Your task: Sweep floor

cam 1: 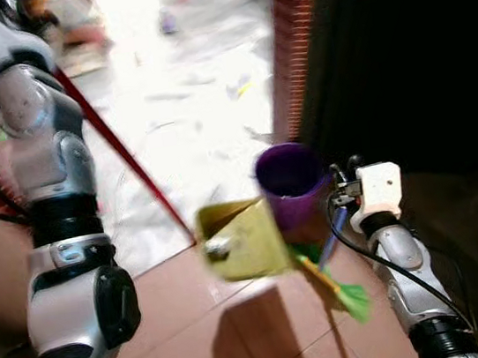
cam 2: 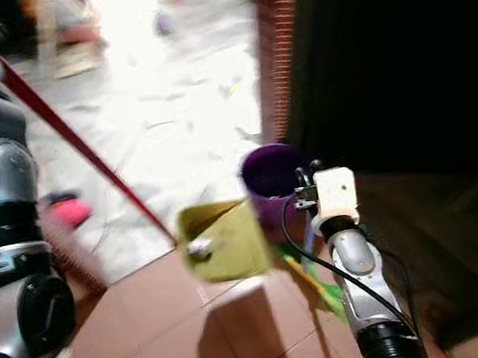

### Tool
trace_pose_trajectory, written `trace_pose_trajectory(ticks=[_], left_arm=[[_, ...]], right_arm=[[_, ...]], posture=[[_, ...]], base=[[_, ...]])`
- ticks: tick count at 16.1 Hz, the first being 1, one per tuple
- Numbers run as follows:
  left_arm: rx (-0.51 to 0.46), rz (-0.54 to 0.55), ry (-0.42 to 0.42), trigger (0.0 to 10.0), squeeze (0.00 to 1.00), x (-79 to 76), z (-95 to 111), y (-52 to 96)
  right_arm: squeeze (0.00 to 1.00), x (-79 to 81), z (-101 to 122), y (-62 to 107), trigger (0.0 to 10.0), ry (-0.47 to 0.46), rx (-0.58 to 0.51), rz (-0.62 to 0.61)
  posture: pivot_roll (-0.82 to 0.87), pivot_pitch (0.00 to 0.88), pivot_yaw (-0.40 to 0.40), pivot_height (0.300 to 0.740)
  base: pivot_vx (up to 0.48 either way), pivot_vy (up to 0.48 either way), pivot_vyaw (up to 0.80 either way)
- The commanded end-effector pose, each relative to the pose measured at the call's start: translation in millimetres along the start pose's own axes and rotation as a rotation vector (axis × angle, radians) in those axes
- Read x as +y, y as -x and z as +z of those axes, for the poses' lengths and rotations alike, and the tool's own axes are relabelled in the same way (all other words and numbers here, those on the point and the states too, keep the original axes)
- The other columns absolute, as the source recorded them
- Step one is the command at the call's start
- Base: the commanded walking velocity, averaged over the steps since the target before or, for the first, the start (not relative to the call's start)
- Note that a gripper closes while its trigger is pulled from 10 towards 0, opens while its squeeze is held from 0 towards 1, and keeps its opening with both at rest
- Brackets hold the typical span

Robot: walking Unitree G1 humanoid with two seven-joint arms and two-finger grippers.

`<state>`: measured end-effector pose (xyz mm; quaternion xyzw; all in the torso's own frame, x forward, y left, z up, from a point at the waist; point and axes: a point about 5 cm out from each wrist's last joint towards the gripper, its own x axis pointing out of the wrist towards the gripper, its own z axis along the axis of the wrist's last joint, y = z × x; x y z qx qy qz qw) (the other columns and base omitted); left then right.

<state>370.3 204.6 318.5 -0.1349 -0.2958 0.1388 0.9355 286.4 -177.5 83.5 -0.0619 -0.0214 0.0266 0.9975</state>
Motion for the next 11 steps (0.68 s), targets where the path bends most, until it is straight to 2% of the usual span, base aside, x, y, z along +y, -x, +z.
trace_pose_trajectory(ticks=[1, 4, 7, 11], left_arm=[[-0.094, -0.035, 0.079, 10.0, 0.00, -19.8, 21.8, -6.8], [-0.097, -0.034, 0.083, 10.0, 0.00, -20.3, 21.6, -7.9], [-0.106, -0.038, 0.092, 10.0, 0.00, -22.0, 23.9, -10.0], [-0.108, -0.033, 0.088, 10.0, 0.00, -21.3, 24.5, -11.2]], right_arm=[[0.00, -2.3, -1.3, 1.1, 10.0, 0.003, 0.014, -0.004], [0.00, -3.0, -0.8, 1.3, 10.0, 0.002, 0.012, -0.003], [0.00, -2.8, -1.1, 2.1, 10.0, 0.000, 0.014, 0.004], [0.00, -0.5, -1.5, 2.7, 10.0, -0.002, 0.016, 0.014]], posture=[[-0.14, 0.000, 0.085, 0.740], [-0.14, 0.000, 0.087, 0.740], [-0.14, 0.000, 0.087, 0.740], [-0.14, 0.000, 0.086, 0.740]], base=[[0.431, 0.000, -0.80], [0.392, 0.000, -0.53], [0.439, 0.000, 0.00], [0.408, 0.251, 0.00]])
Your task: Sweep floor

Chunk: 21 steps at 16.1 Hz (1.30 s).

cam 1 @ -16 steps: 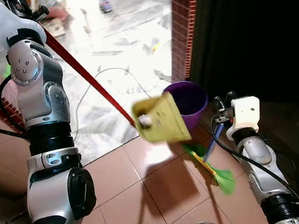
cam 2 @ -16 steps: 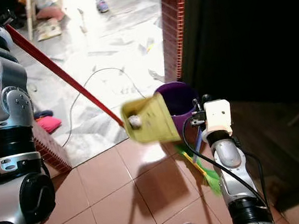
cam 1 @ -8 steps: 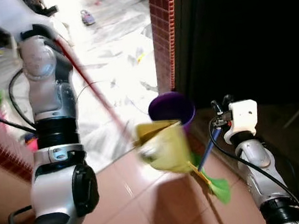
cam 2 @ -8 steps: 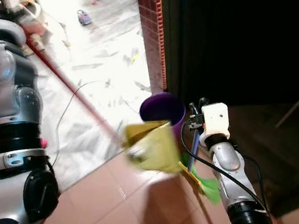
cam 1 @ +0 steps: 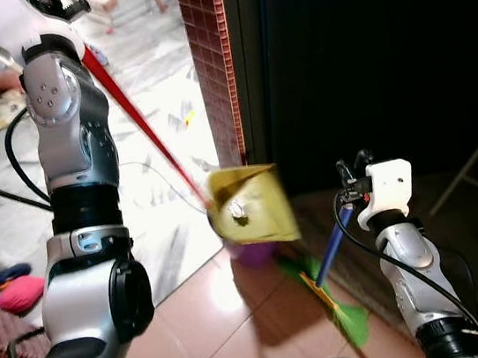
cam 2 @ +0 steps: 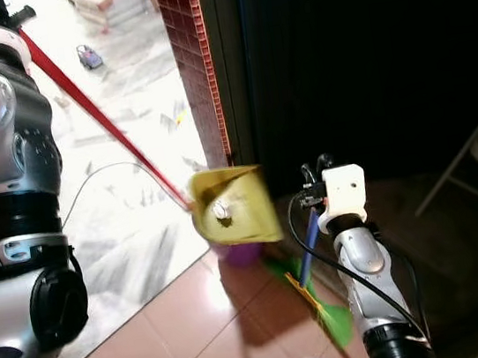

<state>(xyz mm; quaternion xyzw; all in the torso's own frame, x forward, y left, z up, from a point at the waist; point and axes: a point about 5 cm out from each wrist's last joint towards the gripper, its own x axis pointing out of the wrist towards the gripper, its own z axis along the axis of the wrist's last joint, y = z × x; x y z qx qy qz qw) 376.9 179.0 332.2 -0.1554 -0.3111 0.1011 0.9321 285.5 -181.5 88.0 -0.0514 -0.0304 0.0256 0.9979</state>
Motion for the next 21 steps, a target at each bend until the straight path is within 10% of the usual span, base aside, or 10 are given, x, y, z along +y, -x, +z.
trace_pose_trajectory(ticks=[1, 14, 21], left_arm=[[-0.094, 0.030, 0.021, 10.0, 0.00, 6.9, 21, -7.1], [-0.122, 0.176, -0.132, 10.0, 0.00, 17.6, 15, -6.5], [-0.239, 0.062, -0.236, 10.0, 0.00, -21.4, 11, -4.6]], right_arm=[[0.00, 4.2, -6, 2.1, 10.0, 0.019, 0.035, 0.021], [0.00, 5.1, -4, 3.6, 10.0, 0.014, 0.038, 0.037], [0.00, -2.3, 0, 20.3, 10.0, 0.019, 0.038, 0.006]], posture=[[-0.14, 0.000, 0.086, 0.740], [-0.17, 0.000, 0.084, 0.740], [-0.24, 0.000, 0.111, 0.740]], base=[[0.394, 0.270, 0.00], [0.022, 0.025, 0.00], [0.000, 0.000, 0.00]])
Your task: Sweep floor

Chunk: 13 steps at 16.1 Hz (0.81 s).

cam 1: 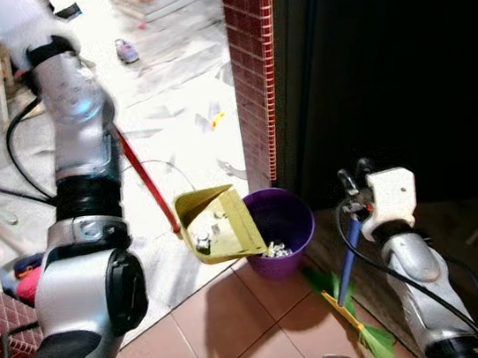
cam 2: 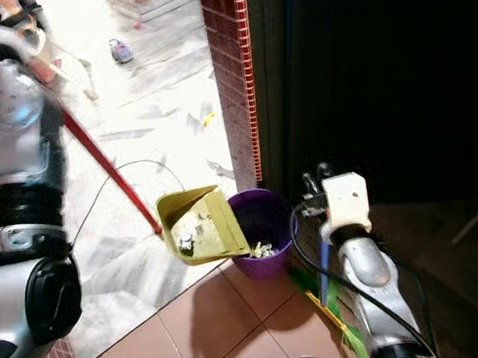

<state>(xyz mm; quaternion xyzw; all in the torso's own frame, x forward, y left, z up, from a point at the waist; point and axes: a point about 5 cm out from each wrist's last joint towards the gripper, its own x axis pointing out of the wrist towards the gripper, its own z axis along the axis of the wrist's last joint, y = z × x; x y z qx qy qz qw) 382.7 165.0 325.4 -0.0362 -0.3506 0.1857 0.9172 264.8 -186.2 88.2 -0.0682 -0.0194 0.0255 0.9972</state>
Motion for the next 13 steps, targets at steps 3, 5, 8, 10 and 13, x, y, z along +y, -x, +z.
trace_pose_trajectory(ticks=[3, 5, 8, 10, 13], left_arm=[[-0.151, -0.044, 0.026, 10.0, 0.00, -23.5, 27, -6.6], [-0.205, -0.102, 0.016, 10.0, 0.00, -35.5, 33, -5.0], [-0.246, -0.231, 0.070, 10.0, 0.00, -64.8, 41, 4.4], [-0.271, -0.341, 0.123, 10.0, 0.00, -89.6, 45, 20.2], [-0.309, -0.452, 0.187, 10.0, 0.00, -115.4, 49, 45.6]], right_arm=[[0.00, -4.8, 0, 10.7, 10.0, -0.003, 0.026, -0.018], [0.00, -8.4, 1, 16.9, 10.0, 0.001, 0.029, -0.043], [0.00, -8.9, 0, 27.2, 10.0, -0.004, 0.044, -0.078], [0.00, -5.4, 0, 27.2, 10.0, -0.016, 0.047, -0.091], [0.00, -2.6, 4, 27.5, 10.0, -0.021, 0.042, -0.093]], posture=[[-0.28, 0.000, 0.130, 0.740], [-0.31, 0.000, 0.153, 0.740], [-0.31, 0.000, 0.189, 0.740], [-0.30, 0.000, 0.206, 0.740], [-0.31, 0.000, 0.211, 0.740]], base=[[0.000, 0.000, 0.00], [0.000, 0.000, 0.00], [0.000, 0.000, 0.00], [0.000, 0.000, 0.00], [0.000, 0.000, 0.00]])
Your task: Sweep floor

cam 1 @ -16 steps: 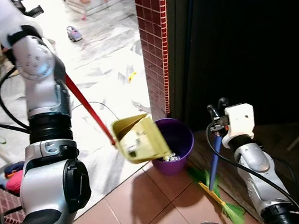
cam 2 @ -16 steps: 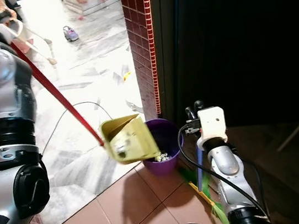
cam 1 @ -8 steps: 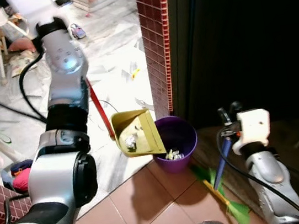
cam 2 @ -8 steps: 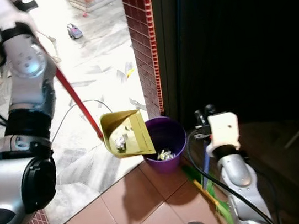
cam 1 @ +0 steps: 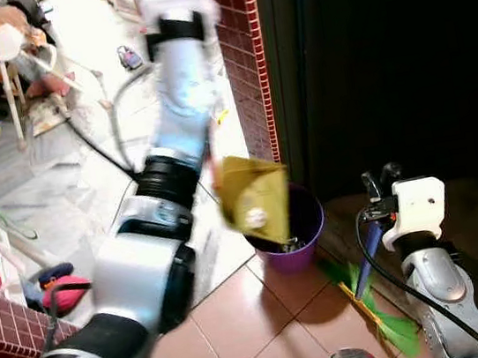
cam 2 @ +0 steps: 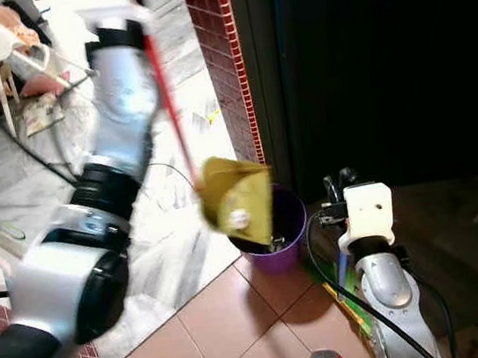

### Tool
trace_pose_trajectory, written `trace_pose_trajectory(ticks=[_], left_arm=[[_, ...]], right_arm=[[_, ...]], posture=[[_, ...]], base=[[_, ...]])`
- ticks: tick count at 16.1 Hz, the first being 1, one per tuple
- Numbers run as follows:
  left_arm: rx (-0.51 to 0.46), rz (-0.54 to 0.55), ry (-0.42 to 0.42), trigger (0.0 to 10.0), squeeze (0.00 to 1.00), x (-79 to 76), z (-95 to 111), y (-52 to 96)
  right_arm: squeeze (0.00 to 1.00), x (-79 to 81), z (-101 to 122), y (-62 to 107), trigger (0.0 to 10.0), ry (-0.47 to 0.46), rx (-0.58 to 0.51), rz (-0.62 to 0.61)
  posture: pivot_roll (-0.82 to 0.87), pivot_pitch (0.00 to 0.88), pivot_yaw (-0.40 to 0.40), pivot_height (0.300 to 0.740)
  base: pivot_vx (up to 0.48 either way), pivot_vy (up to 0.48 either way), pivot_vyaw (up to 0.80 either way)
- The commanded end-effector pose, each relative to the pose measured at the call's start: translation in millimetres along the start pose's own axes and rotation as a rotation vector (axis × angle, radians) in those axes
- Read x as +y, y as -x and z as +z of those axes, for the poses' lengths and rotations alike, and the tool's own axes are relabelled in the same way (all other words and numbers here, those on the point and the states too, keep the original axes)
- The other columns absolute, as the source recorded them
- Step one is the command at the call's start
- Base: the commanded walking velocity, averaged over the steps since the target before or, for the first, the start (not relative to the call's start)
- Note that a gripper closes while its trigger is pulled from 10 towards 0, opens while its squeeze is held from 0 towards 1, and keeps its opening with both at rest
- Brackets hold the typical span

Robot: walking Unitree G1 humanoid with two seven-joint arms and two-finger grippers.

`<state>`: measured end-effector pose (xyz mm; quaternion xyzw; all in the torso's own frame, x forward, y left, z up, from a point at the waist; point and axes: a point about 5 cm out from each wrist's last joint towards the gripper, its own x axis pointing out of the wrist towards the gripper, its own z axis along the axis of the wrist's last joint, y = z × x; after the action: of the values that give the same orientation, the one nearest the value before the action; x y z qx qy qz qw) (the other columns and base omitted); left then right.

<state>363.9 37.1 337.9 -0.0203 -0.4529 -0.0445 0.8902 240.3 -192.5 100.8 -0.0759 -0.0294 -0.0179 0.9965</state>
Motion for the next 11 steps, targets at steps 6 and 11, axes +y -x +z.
trace_pose_trajectory(ticks=[6, 11], left_arm=[[-0.246, -0.313, 0.043, 10.0, 0.00, -47.7, 28, 27.2], [-0.285, -0.394, -0.007, 10.0, 0.00, -48.0, 28, 35.2]], right_arm=[[0.00, -5.6, -5, 3.2, 10.0, -0.013, 0.048, -0.028], [0.00, -6.1, -5, 0.6, 10.0, -0.004, 0.037, -0.025]], posture=[[-0.31, 0.000, 0.215, 0.740], [-0.31, 0.000, 0.207, 0.740]], base=[[0.000, 0.000, 0.00], [0.000, 0.000, 0.00]])
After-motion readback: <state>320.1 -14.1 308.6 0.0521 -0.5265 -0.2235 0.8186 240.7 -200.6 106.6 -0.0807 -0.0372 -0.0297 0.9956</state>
